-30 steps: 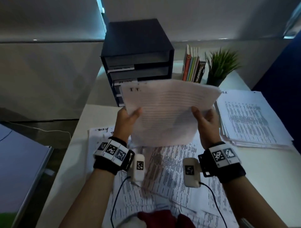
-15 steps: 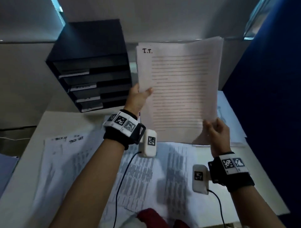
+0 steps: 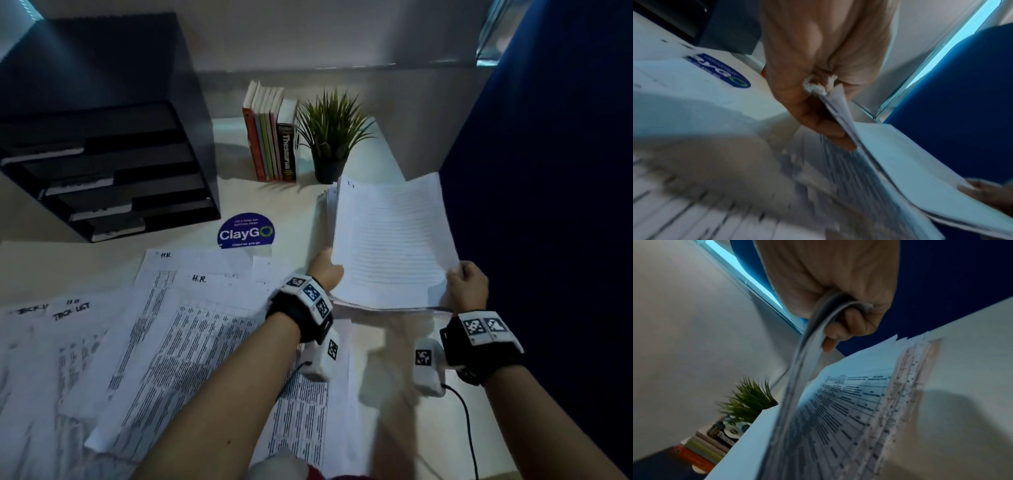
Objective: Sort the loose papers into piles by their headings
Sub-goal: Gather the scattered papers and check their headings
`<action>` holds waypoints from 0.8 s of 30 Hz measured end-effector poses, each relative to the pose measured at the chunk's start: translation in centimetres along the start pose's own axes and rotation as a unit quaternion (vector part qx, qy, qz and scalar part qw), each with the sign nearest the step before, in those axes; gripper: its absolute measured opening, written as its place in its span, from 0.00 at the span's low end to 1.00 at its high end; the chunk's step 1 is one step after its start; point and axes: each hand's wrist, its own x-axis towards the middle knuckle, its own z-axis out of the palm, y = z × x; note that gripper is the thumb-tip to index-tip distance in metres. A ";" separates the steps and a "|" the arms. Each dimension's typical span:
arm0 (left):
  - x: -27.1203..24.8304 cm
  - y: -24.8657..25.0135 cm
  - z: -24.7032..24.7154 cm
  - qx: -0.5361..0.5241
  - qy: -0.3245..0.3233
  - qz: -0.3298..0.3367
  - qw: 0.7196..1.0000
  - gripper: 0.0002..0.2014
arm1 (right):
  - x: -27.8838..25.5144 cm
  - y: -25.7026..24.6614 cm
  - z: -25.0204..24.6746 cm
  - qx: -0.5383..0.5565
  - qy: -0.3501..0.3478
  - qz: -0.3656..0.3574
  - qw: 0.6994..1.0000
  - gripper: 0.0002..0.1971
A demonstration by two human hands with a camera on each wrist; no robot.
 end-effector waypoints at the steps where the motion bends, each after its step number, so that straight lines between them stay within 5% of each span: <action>1: 0.2 -0.2 0.6 0.017 0.016 -0.021 0.999 0.21 | 0.3 -0.2 0.3 -0.021 -0.011 0.006 1.000 0.13; 6: 0.7 0.3 2.7 0.085 0.030 -0.082 0.993 0.31 | 1.3 -1.1 1.5 -0.133 -0.073 0.006 0.988 0.21; 11: 1.2 -0.5 2.6 0.218 0.003 -0.138 0.966 0.25 | 0.3 -0.6 2.7 -0.327 -0.153 0.052 0.931 0.25; 15: 1.3 -2.6 0.4 0.143 -0.039 -0.110 0.983 0.33 | -1.4 -0.9 3.1 -0.344 -0.121 0.043 0.930 0.32; 18: 0.4 -4.4 -3.1 0.079 0.008 -0.080 0.994 0.34 | -3.9 -2.3 4.2 -0.295 -0.124 -0.023 0.947 0.29; 21: -1.5 -7.6 -8.6 0.044 0.112 -0.072 0.990 0.28 | -7.4 -3.6 5.9 -0.193 -0.202 -0.089 0.956 0.23; 24: -3.9 -12.4 -14.8 0.084 0.193 -0.135 0.968 0.28 | -11.0 -3.5 7.6 -0.203 -0.256 -0.091 0.941 0.18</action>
